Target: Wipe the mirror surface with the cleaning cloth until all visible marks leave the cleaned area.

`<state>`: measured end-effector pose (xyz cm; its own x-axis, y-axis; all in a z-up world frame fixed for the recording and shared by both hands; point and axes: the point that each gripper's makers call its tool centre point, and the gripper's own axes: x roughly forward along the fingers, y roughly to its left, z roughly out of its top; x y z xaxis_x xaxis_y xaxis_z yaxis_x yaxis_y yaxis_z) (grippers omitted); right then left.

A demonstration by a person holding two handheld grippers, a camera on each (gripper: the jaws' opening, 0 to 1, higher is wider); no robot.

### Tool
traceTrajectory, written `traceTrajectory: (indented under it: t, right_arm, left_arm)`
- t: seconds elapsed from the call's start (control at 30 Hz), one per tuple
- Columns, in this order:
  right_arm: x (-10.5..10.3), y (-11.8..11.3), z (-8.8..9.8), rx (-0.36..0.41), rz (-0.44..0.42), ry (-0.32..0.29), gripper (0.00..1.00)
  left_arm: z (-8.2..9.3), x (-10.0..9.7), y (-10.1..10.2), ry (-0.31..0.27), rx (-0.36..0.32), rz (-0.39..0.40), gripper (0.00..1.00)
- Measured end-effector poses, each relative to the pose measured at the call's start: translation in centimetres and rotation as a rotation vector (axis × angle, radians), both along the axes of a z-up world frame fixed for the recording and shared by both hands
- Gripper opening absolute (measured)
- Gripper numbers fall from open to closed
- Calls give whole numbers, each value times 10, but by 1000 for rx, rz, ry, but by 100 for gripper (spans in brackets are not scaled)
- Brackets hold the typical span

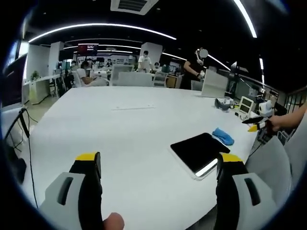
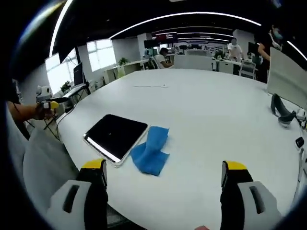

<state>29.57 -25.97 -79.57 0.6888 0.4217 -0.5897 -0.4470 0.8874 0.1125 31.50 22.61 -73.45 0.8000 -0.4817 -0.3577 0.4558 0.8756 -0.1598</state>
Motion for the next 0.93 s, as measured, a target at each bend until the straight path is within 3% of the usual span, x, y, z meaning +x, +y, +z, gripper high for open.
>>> traceTrajectory:
  t: [0.13, 0.27, 0.37, 0.4, 0.47, 0.63, 0.73, 0.93]
  right_arm:
    - [-7, -10, -12, -37, -7, 28, 98]
    - [-9, -12, -13, -21, -30, 29, 98]
    - [-15, -12, -22, -50, -28, 71, 94]
    - [-12, -13, -20, -54, -31, 44, 91]
    - [-12, -6, -18, -15, -31, 42, 97]
    - [-9, -3, -22, -50, -38, 54, 98]
    - [-5, -3, -19, -23, -51, 53, 99]
    - [-3, -6, -18, -46, -72, 50, 99]
  left_arm:
    - [-2, 0, -3, 1, -2, -10, 99]
    - [0, -1, -2, -5, -13, 0, 99]
    - [-2, -1, 1, -2, -9, 5, 99]
    - [-2, -1, 2, -1, -12, 7, 99]
    - [-2, 0, 4, -1, -15, 16, 99]
    - [-7, 3, 7, 5, -18, 37, 99]
    - [-12, 3, 7, 13, -16, 39, 99]
    - [-11, 3, 7, 14, -19, 34, 99]
